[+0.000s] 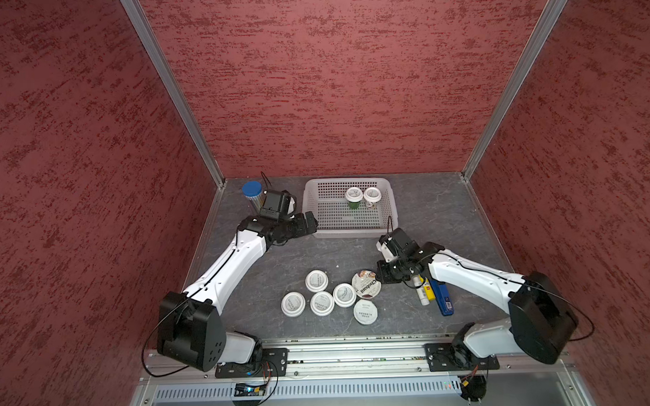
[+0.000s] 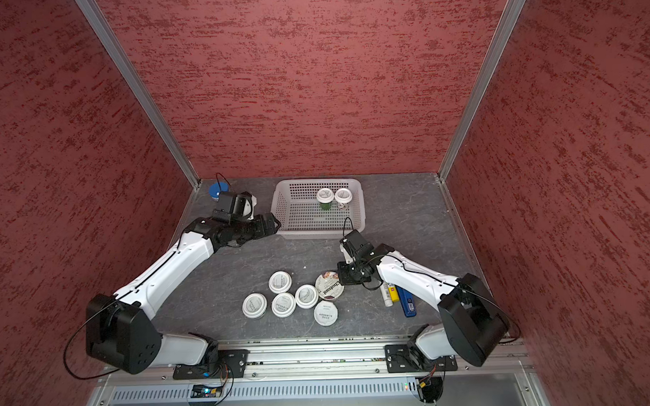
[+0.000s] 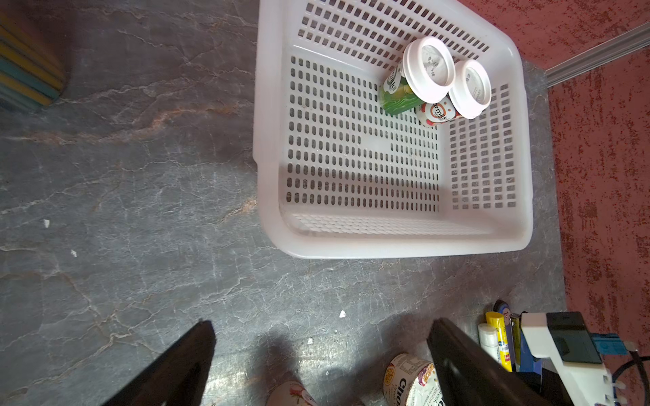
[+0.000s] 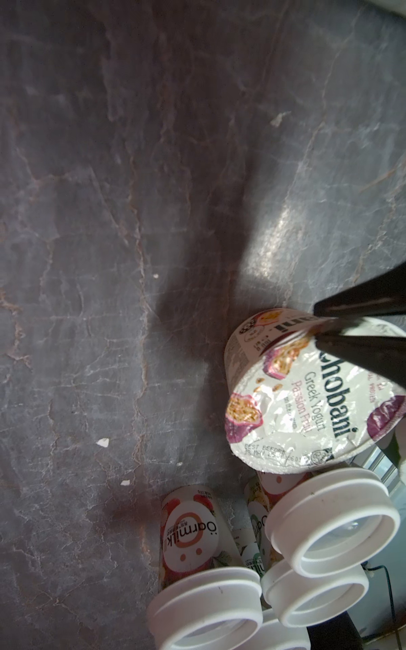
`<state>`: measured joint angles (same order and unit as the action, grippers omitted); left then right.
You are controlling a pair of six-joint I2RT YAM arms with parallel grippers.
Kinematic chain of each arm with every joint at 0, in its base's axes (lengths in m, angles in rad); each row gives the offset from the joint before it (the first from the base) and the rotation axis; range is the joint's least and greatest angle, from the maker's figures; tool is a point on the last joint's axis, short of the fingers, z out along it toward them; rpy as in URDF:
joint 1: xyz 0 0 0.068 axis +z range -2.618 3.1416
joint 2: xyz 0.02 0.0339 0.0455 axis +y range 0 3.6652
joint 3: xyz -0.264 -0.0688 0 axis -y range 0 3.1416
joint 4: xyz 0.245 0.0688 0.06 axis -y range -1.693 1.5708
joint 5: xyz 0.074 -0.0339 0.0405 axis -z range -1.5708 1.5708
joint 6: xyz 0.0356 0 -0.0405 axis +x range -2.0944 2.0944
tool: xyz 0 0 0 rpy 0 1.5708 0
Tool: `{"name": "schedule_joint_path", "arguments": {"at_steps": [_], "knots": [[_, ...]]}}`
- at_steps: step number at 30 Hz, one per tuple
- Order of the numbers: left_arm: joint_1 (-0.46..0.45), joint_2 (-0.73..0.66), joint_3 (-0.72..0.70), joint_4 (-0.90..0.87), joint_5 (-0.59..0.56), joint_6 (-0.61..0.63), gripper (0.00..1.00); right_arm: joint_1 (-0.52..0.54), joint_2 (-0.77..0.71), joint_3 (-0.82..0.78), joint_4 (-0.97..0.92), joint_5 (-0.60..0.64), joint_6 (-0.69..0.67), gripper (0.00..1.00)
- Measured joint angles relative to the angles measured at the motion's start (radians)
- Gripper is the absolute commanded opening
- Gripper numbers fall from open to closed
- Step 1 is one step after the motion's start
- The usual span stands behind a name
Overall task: Put the yogurt in the basket
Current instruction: Pick up the yogurt from the center of the board.
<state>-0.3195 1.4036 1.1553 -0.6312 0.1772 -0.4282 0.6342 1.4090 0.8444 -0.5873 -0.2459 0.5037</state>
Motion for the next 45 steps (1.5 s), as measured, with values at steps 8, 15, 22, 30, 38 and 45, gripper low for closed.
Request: {"name": "schedule_joint_path", "arguments": {"at_steps": [8,15,22,30,38,45], "knots": [[-0.001,0.000,0.000,0.000,-0.002,0.004,0.99,-0.012,0.000,0.000,-0.007,0.042,-0.014,0.15],[-0.001,0.000,0.000,0.000,-0.002,0.008,0.99,-0.045,-0.006,0.000,-0.022,0.074,-0.024,0.25],[-0.001,0.000,0.000,0.000,-0.002,0.011,0.99,-0.059,-0.035,0.000,-0.027,0.054,-0.021,0.36],[-0.001,0.000,0.000,0.002,0.005,0.011,0.99,-0.161,-0.051,-0.034,0.094,-0.138,0.002,0.40],[-0.002,0.000,-0.009,0.004,0.027,0.013,0.99,-0.208,0.002,-0.069,0.206,-0.269,0.004,0.40],[-0.002,0.000,-0.010,0.005,0.031,0.014,0.98,-0.224,0.014,-0.130,0.238,-0.293,0.003,0.40]]}}
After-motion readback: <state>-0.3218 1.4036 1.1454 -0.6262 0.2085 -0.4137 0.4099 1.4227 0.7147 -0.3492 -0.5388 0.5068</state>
